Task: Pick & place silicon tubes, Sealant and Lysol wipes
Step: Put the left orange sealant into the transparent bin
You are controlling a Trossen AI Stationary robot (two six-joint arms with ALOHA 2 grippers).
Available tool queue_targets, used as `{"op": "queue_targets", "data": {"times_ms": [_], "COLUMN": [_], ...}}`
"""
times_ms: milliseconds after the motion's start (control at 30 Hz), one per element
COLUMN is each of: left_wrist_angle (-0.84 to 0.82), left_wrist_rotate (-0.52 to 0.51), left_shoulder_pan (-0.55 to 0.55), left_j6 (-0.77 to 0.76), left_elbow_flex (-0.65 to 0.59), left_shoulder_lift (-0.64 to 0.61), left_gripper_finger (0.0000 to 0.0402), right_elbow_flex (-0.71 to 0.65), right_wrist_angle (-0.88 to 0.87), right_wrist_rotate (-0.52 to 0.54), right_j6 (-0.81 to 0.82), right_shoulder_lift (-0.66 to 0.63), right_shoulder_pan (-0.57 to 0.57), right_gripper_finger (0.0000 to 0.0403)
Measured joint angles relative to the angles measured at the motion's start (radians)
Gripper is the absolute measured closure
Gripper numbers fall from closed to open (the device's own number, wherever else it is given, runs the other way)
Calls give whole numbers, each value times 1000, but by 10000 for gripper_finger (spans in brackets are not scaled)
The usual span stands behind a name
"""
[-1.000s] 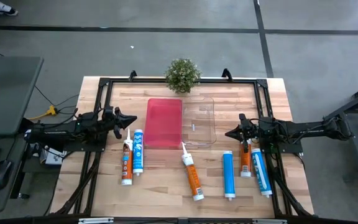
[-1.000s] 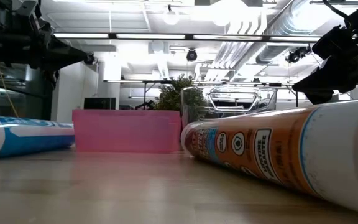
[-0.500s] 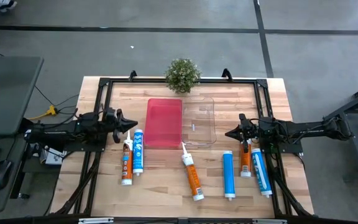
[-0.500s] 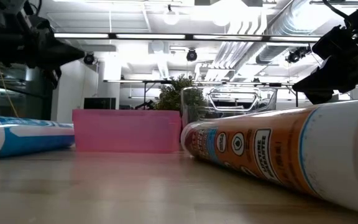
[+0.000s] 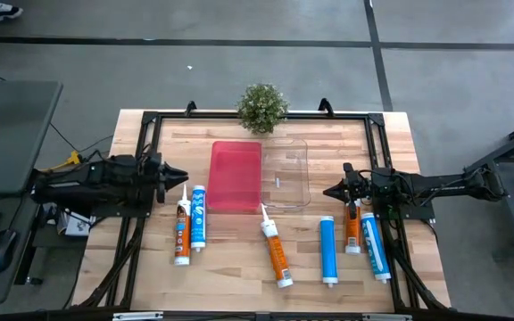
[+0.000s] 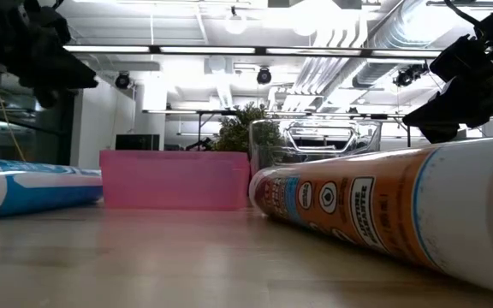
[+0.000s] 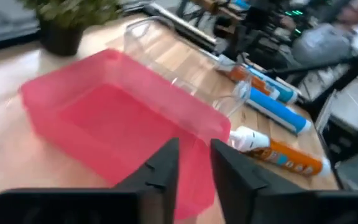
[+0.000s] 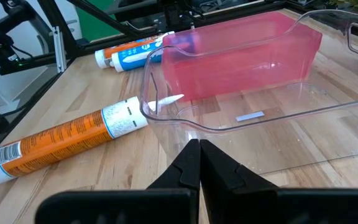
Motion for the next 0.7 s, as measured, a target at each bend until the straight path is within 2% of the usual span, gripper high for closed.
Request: {"op": "queue_targets", "data": {"times_ms": [100, 233, 333, 467, 700], "left_wrist_angle": [-125, -237, -349, -477, -502], "left_wrist_rotate": [-2, 110, 166, 192, 139], "left_shoulder_pan": [1, 0, 0, -8, -167], "left_j6": [-180, -332, -433, -480, -770], "left_elbow_flex": [83, 178, 231, 277, 306], "left_shoulder_lift": [41, 150, 251, 389, 600], "left_gripper_finger": [256, 221, 217, 216, 216], "right_elbow_flex": [0, 0, 0, 0, 0], "right_wrist_angle": [0, 0, 0, 0, 0], "right_wrist_rotate": [0, 0, 0, 0, 0], "right_j6": [0, 0, 0, 0, 0], "right_shoulder_lift": [0, 0, 0, 1, 1], "right_shoulder_pan": [0, 0, 0, 0, 0], "right_gripper_finger": [402, 402, 402, 402, 402]}}
